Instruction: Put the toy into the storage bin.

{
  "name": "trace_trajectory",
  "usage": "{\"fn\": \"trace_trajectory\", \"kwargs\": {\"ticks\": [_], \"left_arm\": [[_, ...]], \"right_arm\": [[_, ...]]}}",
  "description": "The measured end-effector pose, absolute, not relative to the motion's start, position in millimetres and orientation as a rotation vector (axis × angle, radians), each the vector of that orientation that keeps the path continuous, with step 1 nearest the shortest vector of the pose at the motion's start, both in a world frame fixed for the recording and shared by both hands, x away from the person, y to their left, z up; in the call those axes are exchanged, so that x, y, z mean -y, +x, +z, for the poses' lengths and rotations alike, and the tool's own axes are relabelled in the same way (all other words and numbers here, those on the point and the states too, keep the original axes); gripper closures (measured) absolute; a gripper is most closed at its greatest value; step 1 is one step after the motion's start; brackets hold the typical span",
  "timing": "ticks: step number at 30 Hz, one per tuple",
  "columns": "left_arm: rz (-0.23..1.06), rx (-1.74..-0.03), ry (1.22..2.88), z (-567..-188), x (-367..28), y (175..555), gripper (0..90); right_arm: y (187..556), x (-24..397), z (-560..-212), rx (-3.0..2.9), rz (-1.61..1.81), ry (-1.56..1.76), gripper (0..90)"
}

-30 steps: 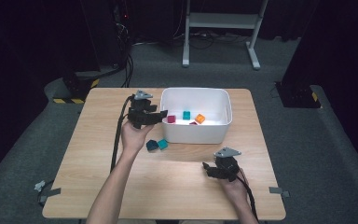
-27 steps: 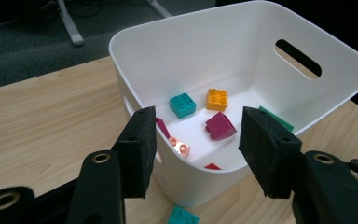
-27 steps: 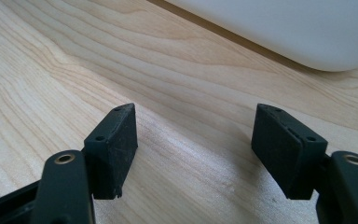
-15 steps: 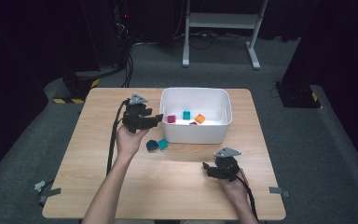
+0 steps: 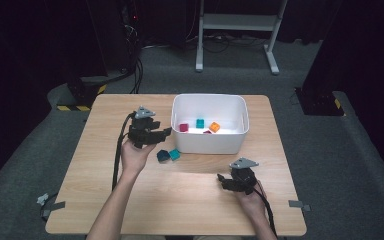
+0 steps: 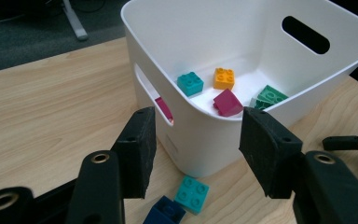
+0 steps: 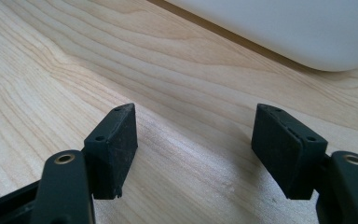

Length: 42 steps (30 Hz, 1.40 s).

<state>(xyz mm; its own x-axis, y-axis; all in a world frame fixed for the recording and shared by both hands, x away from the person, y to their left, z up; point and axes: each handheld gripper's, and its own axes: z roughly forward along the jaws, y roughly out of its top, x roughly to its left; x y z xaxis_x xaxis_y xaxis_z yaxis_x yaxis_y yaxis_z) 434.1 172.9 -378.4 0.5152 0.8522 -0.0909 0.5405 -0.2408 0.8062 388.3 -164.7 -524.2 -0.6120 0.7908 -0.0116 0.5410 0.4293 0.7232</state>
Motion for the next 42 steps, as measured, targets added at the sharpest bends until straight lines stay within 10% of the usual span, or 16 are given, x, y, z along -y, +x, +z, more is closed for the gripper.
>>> {"fn": "trace_trajectory", "kwargs": {"ticks": [42], "left_arm": [[0.356, -1.333, 1.973, -476.5, -179.9, 437.6, 42.4]], "right_arm": [[388.3, 164.8, -524.2, -2.338, 0.992, 1.138, 31.2]]}}
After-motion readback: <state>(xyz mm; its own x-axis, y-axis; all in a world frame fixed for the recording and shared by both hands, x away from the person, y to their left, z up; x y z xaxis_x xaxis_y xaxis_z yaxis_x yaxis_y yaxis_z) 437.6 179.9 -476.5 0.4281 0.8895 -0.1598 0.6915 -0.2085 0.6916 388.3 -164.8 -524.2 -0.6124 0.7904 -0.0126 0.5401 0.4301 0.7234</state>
